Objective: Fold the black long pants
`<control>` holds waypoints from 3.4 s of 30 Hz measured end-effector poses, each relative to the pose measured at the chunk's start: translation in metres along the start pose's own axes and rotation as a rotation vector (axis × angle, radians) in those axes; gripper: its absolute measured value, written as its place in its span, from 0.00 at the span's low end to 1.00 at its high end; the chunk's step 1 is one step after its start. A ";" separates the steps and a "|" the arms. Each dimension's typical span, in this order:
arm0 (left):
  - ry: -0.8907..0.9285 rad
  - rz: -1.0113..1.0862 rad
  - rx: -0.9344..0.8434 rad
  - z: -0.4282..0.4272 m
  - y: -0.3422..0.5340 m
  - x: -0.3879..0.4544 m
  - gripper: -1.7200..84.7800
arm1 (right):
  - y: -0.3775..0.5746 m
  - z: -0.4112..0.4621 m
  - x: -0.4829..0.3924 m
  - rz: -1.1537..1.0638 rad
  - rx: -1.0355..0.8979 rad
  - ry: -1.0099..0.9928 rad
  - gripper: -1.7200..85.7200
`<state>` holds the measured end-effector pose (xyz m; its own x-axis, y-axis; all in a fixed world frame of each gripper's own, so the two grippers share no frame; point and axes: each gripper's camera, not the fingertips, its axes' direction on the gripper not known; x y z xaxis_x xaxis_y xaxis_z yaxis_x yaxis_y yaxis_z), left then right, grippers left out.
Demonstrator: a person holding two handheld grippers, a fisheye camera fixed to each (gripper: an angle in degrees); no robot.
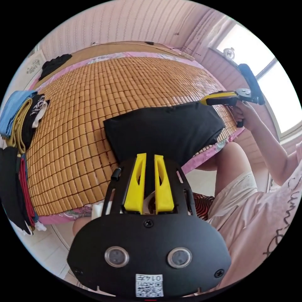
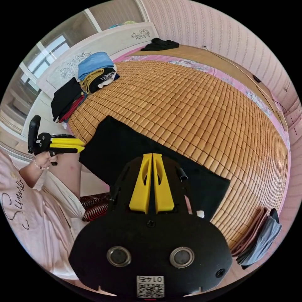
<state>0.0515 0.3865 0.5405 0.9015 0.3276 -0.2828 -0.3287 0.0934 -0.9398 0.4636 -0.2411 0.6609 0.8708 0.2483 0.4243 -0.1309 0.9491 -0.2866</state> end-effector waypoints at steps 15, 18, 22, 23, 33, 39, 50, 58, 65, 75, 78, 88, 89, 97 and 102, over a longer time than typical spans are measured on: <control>0.085 0.480 -0.109 0.086 -0.113 0.181 0.02 | -0.043 0.093 -0.018 -0.227 -0.321 0.162 0.01; 0.085 0.467 -0.097 0.079 -0.123 0.192 0.01 | -0.053 0.083 -0.011 -0.243 -0.360 0.130 0.01; 0.093 0.481 -0.098 0.085 -0.131 0.206 0.01 | -0.051 0.101 0.002 -0.220 -0.402 0.118 0.01; 0.087 0.498 -0.107 0.084 -0.137 0.211 0.01 | -0.049 0.096 0.008 -0.214 -0.397 0.091 0.01; 0.120 0.556 0.037 0.040 -0.225 0.234 0.08 | 0.145 -0.017 0.127 0.375 0.125 0.129 0.08; 0.139 0.570 0.008 0.068 -0.329 0.279 0.09 | 0.267 0.009 0.173 0.651 0.064 -0.008 0.16; 0.135 0.475 -0.174 0.150 -0.458 0.360 0.12 | 0.343 0.049 0.203 0.712 0.131 -0.129 0.06; 0.220 0.530 -0.086 0.135 -0.497 0.398 0.01 | 0.407 0.029 0.221 0.716 0.330 -0.167 0.03; 0.326 0.591 0.027 0.082 -0.522 0.406 0.01 | 0.453 -0.031 0.208 0.572 0.502 -0.077 0.03; 0.397 0.537 -0.264 0.171 -0.520 0.454 0.13 | 0.494 0.007 0.219 0.683 0.357 -0.058 0.03; 0.375 0.533 -0.314 0.195 -0.526 0.475 0.14 | 0.507 0.014 0.225 0.681 0.357 -0.070 0.03; 0.254 0.689 -0.384 0.216 -0.518 0.488 0.03 | 0.546 0.025 0.239 0.723 0.387 -0.093 0.03; 0.304 0.652 -0.359 0.208 -0.519 0.477 0.03 | 0.550 0.022 0.238 0.720 0.406 -0.096 0.03; 0.510 0.631 -0.087 0.087 -0.506 0.378 0.02 | 0.539 -0.031 0.210 0.563 0.577 -0.108 0.04; 0.400 0.533 0.092 0.000 -0.430 0.242 0.04 | 0.443 -0.030 0.140 0.161 0.555 -0.302 0.05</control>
<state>0.4112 0.4256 0.8759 0.6381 -0.0205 -0.7697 -0.7646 0.1004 -0.6366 0.5421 0.2086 0.5672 0.6587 0.3626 0.6593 -0.5444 0.8345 0.0850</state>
